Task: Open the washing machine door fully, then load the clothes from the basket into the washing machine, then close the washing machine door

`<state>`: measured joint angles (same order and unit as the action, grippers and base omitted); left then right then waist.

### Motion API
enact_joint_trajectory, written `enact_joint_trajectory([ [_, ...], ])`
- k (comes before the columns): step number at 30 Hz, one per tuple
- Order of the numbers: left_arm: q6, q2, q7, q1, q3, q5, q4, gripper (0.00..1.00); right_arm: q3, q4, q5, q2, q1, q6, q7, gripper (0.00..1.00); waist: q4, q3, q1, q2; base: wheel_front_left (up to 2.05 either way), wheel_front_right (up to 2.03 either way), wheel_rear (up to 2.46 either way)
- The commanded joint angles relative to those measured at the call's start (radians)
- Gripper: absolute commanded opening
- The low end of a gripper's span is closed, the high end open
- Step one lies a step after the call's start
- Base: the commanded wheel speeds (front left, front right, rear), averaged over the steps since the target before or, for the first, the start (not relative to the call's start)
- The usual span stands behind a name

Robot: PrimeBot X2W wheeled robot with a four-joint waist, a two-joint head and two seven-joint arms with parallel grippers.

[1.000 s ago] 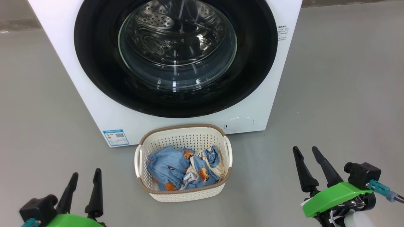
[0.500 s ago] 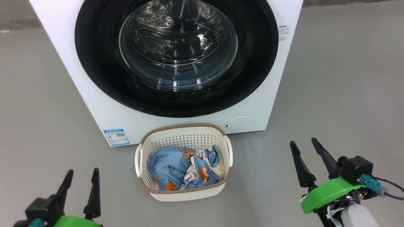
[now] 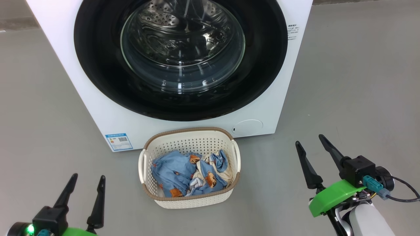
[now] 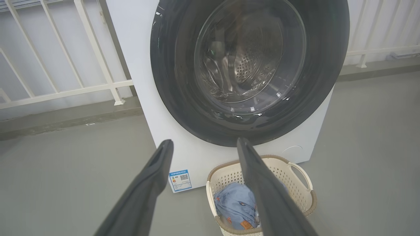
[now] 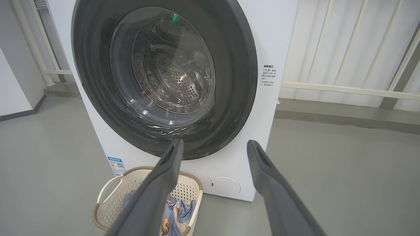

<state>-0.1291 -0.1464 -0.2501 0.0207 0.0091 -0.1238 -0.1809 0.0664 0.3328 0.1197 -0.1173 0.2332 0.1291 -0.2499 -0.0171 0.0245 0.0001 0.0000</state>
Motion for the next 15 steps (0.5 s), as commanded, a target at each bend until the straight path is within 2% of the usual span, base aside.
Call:
enact_joint_trajectory([
  [1, -0.002, -0.020, -0.012, 0.045, 0.040, 0.011, 0.018, 1.00, 0.027, -0.018, -0.011, -0.005, 0.036, 0.002, -0.012, 1.00, 0.000, -0.001, 0.0000, 0.0000, 0.00, 0.00, 0.00],
  [15, 0.004, 0.024, -0.012, 0.036, 0.132, 0.010, -0.024, 1.00, -0.057, -0.012, -0.013, 0.031, 0.005, 0.002, -0.012, 1.00, 0.001, -0.014, 0.0000, 0.0000, 0.00, 0.00, 0.00],
])
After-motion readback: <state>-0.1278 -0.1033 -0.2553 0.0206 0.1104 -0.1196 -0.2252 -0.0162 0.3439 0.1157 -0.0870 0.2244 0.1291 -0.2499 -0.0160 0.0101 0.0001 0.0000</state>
